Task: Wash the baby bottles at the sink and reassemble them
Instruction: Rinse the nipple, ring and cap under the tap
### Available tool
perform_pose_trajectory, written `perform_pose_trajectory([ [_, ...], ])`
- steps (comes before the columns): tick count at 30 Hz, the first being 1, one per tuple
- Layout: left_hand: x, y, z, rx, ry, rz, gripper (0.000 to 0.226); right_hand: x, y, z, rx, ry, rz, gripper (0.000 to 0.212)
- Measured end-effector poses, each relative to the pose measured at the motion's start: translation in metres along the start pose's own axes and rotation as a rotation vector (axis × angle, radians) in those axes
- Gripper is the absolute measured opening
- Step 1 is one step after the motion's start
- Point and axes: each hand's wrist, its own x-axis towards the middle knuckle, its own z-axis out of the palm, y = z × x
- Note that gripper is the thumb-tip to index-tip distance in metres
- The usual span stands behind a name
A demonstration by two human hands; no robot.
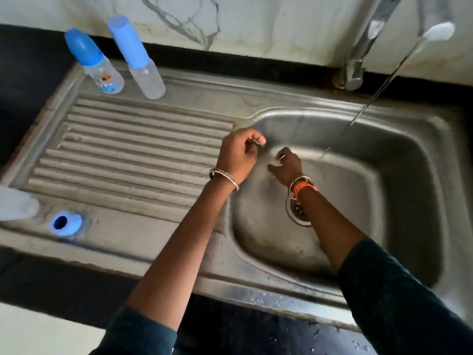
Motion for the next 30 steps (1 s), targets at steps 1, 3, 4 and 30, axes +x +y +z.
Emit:
perform_pose_trajectory([
  [1, 0.0, 0.006, 0.005, -0.03, -0.004, -0.042, 0.024, -0.007, -0.004, -0.015, 0.18, 0.013, 0.041, 0.025],
  [3, 0.003, 0.022, 0.021, -0.093, -0.032, -0.114, 0.02, -0.023, -0.013, -0.053, 0.582, -0.023, 0.089, 0.025],
  [4, 0.004, 0.029, 0.031, -0.128, -0.052, -0.147, 0.019, -0.03, -0.016, -0.074, 0.733, -0.038, 0.084, 0.024],
  [30, 0.014, 0.107, 0.13, -0.206, 0.014, -0.298, 0.013, -0.046, -0.045, -0.18, 0.596, 0.048, 0.039, 0.03],
])
